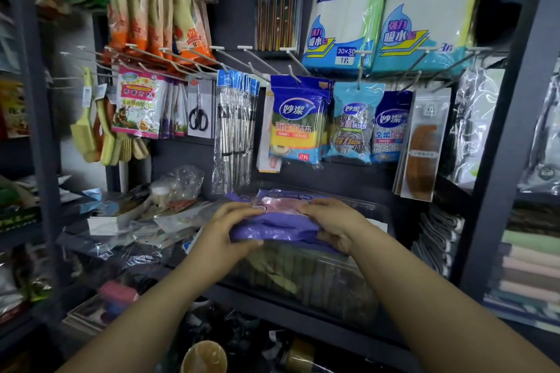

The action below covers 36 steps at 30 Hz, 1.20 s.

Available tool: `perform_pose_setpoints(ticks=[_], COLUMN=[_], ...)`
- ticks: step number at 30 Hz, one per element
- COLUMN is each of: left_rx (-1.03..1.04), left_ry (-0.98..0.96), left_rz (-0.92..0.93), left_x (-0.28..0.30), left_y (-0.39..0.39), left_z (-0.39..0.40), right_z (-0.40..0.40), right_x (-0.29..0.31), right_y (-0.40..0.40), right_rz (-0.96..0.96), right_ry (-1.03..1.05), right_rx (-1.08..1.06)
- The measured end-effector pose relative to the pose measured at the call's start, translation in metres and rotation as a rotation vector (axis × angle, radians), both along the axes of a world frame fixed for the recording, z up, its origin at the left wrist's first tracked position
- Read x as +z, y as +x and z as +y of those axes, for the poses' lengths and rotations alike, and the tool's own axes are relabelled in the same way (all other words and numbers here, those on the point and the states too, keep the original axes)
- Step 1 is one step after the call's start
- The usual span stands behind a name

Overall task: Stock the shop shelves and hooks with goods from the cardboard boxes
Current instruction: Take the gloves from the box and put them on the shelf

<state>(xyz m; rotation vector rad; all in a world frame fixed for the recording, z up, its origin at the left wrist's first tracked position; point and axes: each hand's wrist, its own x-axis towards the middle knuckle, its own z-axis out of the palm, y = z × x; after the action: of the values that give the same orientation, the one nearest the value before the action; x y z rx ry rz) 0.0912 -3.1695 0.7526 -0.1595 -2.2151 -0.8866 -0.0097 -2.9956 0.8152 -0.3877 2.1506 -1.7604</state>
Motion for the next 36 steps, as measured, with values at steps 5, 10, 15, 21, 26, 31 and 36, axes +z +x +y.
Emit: perform_pose_setpoints(ticks=[5, 10, 15, 21, 26, 31, 36], left_rx=[0.098, 0.144, 0.203, 0.303, 0.272, 0.2, 0.104], left_ry=[0.133, 0.077, 0.134, 0.222, 0.3, 0.352, 0.376], left_rz=[0.076, -0.032, -0.085, -0.001, -0.043, -0.166, -0.269], left_x=[0.009, 0.022, 0.012, -0.003, -0.019, -0.039, -0.071], left_y=[-0.017, -0.032, -0.024, -0.001, 0.016, 0.035, 0.075], left_z=[-0.002, 0.001, -0.006, -0.02, -0.031, -0.024, 0.019], right_z=[0.02, 0.017, 0.004, -0.017, -0.024, -0.016, 0.037], right_x=[-0.001, -0.011, -0.017, -0.009, -0.016, -0.018, -0.039], right_y=[0.011, 0.017, -0.011, -0.026, -0.036, -0.024, 0.052], right_rz=[0.701, 1.011, 0.952, 0.88, 0.889, 0.986, 1.054], right_ry=[0.25, 0.413, 0.515, 0.645, 0.658, 0.512, 0.082], right_rx=[-0.099, 0.16, 0.115, 0.186, 0.194, 0.107, 0.027])
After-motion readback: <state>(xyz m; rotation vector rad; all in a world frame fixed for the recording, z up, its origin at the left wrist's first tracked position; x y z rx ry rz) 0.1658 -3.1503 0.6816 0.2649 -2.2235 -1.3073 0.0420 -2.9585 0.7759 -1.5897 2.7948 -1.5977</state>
